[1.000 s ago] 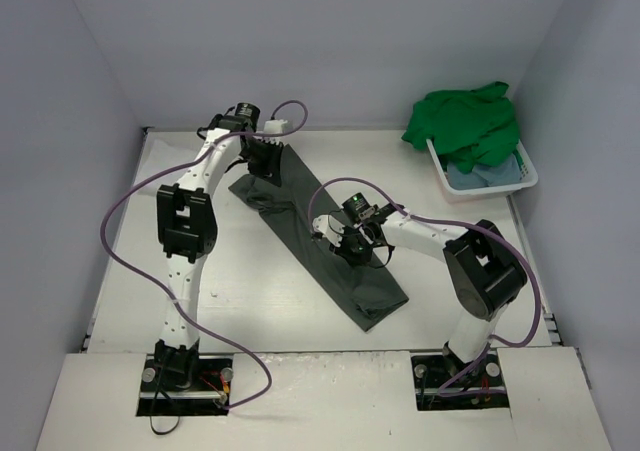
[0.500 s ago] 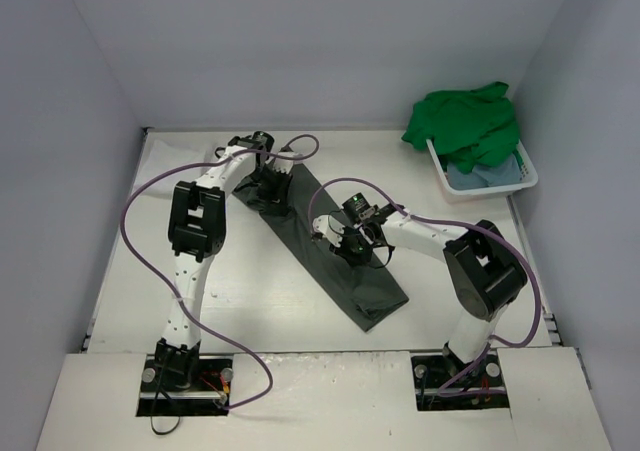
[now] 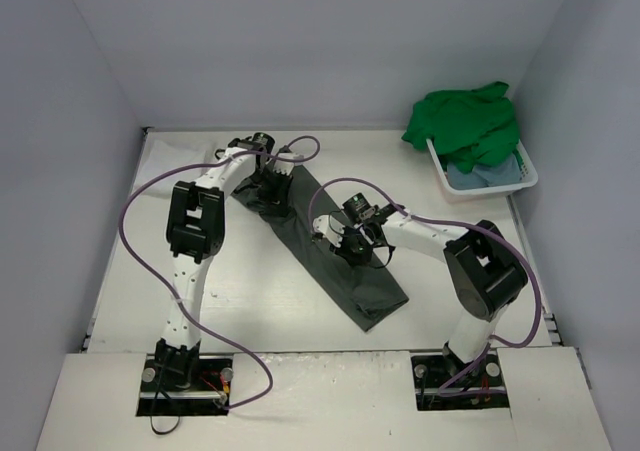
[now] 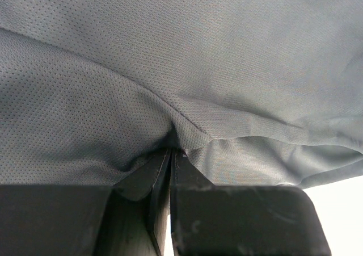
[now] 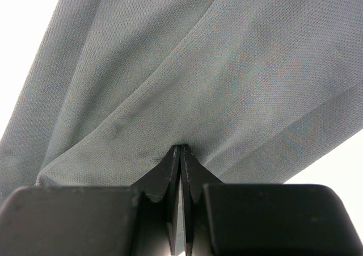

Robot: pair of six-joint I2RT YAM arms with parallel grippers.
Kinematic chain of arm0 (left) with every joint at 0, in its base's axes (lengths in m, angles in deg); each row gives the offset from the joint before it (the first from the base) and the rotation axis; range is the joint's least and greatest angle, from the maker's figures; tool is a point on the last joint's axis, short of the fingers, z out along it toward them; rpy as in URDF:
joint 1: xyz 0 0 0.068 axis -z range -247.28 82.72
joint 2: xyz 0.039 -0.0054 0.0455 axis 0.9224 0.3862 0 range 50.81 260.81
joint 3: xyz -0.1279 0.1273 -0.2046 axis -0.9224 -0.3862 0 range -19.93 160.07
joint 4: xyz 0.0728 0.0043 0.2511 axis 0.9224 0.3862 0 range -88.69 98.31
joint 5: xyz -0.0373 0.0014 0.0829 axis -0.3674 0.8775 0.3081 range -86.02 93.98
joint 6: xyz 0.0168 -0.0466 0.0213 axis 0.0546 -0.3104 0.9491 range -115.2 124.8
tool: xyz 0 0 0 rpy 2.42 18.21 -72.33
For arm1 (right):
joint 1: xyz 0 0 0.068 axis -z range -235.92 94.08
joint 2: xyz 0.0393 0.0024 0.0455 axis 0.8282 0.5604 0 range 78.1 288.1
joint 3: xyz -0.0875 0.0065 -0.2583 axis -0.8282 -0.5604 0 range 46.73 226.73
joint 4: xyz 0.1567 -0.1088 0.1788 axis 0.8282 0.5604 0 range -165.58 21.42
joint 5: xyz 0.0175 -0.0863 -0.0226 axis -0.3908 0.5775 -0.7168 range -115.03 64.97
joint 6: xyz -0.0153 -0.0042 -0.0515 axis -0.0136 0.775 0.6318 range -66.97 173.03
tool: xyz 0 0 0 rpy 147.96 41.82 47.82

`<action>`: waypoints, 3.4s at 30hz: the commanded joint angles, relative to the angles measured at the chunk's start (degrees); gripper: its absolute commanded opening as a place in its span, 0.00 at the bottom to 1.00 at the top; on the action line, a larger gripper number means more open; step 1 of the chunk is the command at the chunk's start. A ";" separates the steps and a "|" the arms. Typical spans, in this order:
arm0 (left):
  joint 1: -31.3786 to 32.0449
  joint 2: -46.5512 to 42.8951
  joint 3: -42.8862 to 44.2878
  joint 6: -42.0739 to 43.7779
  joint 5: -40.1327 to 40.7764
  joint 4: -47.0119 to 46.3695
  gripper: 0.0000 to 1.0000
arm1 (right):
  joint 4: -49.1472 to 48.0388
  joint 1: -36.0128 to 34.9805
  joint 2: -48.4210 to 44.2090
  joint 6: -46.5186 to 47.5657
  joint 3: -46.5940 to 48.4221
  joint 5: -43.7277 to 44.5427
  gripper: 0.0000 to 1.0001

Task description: Fold and stack the t-shirts

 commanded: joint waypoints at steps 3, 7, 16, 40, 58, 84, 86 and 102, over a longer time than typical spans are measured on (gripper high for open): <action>-0.12 4.23 5.00 3.23 9.31 3.59 0.00 | 3.08 -0.47 -1.52 1.37 -1.57 -1.09 0.00; -0.65 6.61 8.61 3.94 9.23 5.18 0.00 | 4.92 -2.57 -2.31 1.55 -1.31 -0.91 0.00; -1.26 11.79 19.39 3.94 12.39 6.75 0.00 | 6.16 -12.06 -1.53 -0.91 0.89 -0.21 0.00; 2.69 21.47 38.58 -3.26 12.22 9.49 0.44 | 5.81 -16.20 12.54 -1.88 13.90 1.02 0.00; -0.11 -12.17 21.66 -0.02 7.39 6.77 0.64 | 5.37 -4.87 -2.22 -8.99 21.19 2.34 0.45; -32.02 -72.31 -44.21 -0.81 -11.42 -11.17 0.72 | -4.04 15.09 -12.07 -9.00 3.71 -3.90 0.66; -32.46 -72.14 -45.00 -0.81 -11.07 -11.69 0.72 | -4.04 14.21 -12.25 -9.08 3.71 -3.81 0.67; -38.00 -62.20 -48.61 1.92 -15.64 -8.53 0.73 | -3.25 6.40 -12.16 -8.21 3.35 -0.58 0.67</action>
